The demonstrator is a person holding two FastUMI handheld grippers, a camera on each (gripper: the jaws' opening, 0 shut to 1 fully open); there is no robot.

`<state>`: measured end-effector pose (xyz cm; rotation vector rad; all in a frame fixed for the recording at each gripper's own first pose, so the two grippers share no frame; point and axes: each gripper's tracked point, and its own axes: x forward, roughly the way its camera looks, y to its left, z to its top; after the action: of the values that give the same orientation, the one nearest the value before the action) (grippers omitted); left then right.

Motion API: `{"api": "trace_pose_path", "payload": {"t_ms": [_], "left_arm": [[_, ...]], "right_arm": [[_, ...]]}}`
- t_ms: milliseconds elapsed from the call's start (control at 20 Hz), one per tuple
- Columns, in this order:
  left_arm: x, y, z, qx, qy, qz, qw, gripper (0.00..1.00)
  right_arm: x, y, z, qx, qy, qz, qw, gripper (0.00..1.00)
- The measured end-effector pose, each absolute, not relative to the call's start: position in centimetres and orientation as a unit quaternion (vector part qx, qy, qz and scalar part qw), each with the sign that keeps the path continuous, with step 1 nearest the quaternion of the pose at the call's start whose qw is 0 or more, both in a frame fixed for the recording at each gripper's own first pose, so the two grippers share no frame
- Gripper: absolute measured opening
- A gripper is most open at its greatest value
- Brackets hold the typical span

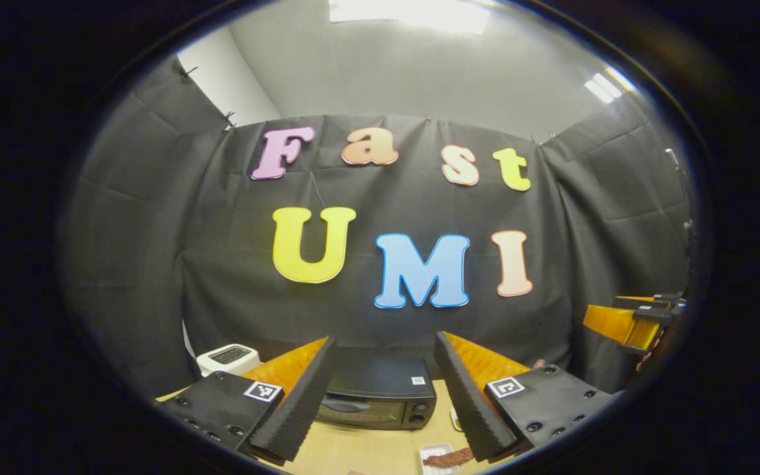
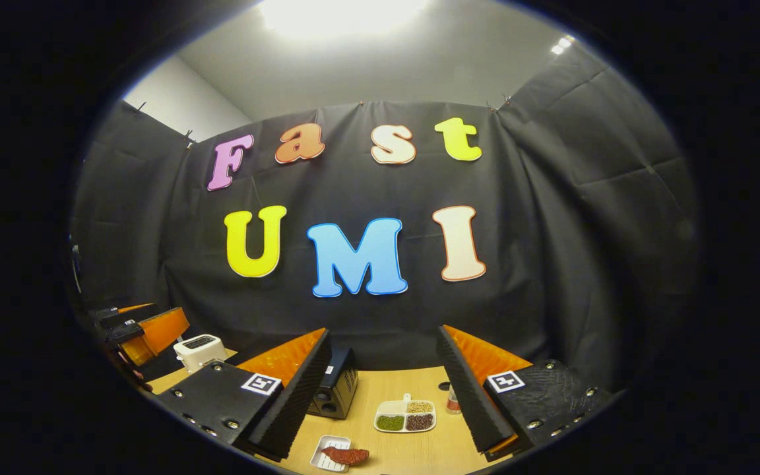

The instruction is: Open the electric oven with the left hand, put the food in, and close the electric oven.

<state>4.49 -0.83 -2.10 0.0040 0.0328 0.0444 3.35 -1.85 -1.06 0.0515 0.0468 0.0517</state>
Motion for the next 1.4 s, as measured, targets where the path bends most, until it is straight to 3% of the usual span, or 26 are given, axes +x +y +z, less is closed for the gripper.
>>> {"api": "trace_pose_path", "payload": {"t_ms": [50, 250, 350, 450, 650, 700, 750, 1150, 1250, 1400], "left_arm": [[5.3, -0.4, -3.2, 0.002, 0.027, 0.016, 1.000, 0.93], [9.1, 2.4, -8.2, 0.004, 0.072, -0.001, 0.997, 1.00], [11.4, 3.4, -11.6, 0.000, 0.099, -0.012, 0.995, 1.00], [13.4, 4.5, -14.8, 0.003, 0.122, -0.018, 0.992, 0.93], [16.3, 6.1, -20.5, -0.007, 0.163, -0.023, 0.986, 1.00], [17.0, 6.5, -21.8, -0.008, 0.172, -0.022, 0.985, 0.94], [17.7, 6.7, -22.9, -0.008, 0.181, -0.023, 0.983, 1.00], [22.5, 7.5, -30.3, 0.002, 0.234, -0.025, 0.972, 1.00], [23.3, 7.6, -30.9, 0.012, 0.231, -0.024, 0.973, 0.94], [23.2, 7.7, -32.0, 0.022, 0.239, -0.020, 0.971, 1.00]], "right_arm": [[3.5, -1.6, -1.2, 0.027, 0.025, 0.021, 0.999, 0.98], [4.4, -0.8, -1.8, 0.018, 0.029, 0.001, 0.999, 0.98], [4.6, -0.7, -2.3, 0.010, 0.032, -0.016, 0.999, 0.98], [4.7, -0.6, -2.9, 0.006, 0.036, -0.033, 0.999, 0.98], [4.7, -0.3, -4.6, -0.002, 0.055, -0.055, 0.997, 0.98], [4.8, -0.4, -5.0, -0.008, 0.061, -0.060, 0.996, 0.98], [4.9, -0.4, -5.3, -0.013, 0.066, -0.064, 0.996, 0.98], [5.6, -0.1, -6.8, -0.012, 0.088, -0.087, 0.992, 0.98], [5.7, 0.0, -6.9, -0.014, 0.090, -0.089, 0.992, 0.98], [5.7, 0.3, -6.8, -0.018, 0.090, -0.089, 0.992, 0.98]]}}
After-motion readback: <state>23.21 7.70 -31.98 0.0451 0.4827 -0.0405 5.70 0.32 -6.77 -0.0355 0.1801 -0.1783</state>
